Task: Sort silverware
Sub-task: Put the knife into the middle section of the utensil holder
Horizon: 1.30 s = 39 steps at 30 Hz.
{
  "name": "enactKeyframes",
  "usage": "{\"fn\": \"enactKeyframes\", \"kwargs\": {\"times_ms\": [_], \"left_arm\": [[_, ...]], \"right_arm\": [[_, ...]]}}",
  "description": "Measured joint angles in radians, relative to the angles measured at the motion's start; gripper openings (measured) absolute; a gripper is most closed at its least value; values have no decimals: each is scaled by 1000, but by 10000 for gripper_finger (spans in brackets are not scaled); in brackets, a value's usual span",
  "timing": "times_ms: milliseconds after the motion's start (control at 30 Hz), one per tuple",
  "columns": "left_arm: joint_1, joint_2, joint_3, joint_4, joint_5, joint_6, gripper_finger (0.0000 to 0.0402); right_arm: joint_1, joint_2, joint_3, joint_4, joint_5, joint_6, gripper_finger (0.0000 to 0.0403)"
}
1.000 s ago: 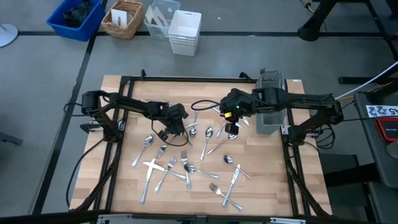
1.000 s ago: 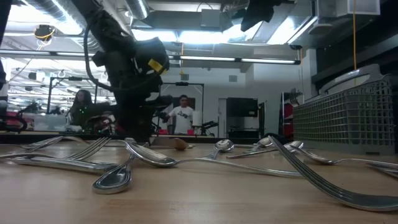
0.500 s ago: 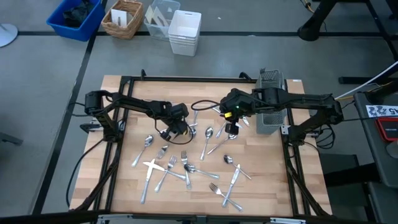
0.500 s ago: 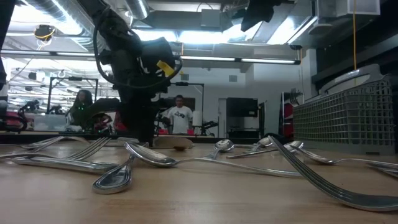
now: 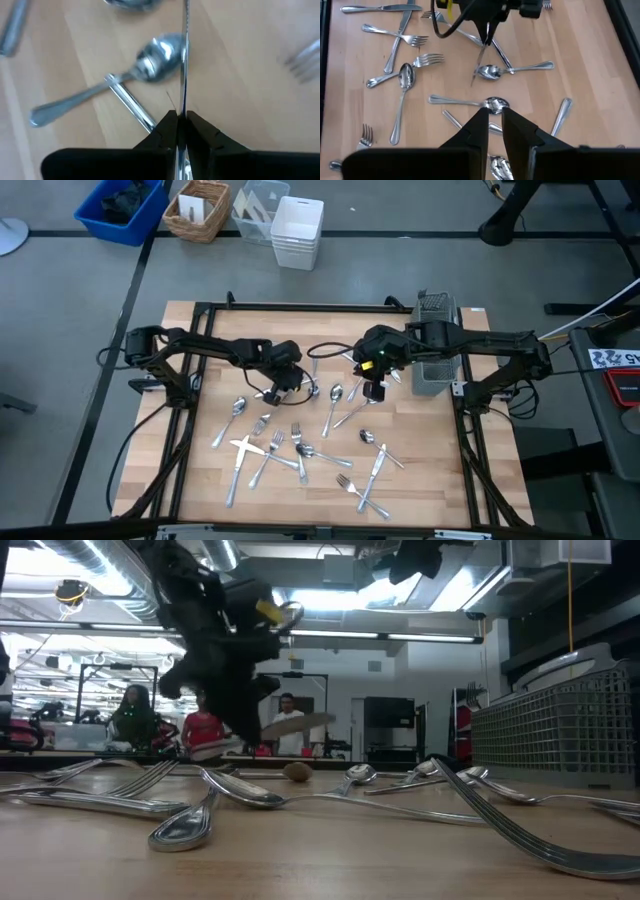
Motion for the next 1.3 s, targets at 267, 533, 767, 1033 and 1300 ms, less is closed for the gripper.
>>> {"fn": "enactKeyframes", "kwargs": {"times_ms": [267,533,767,1033,1300], "left_arm": [[0,-49,1,201,2,-228,18],[0,-52,2,465,30,-366,16],[-28,-53,2,488,46,-387,14],[-80,-53,2,497,46,-385,19],[-92,-53,2,544,46,-387,19]], "right_arm": [[0,4,0,3,-7,1,58],[0,20,0,0,-7,-4,58],[0,24,0,1,-19,-34,63],[-1,24,0,0,-23,-33,131],[-1,24,0,-1,-31,-32,167]]}}
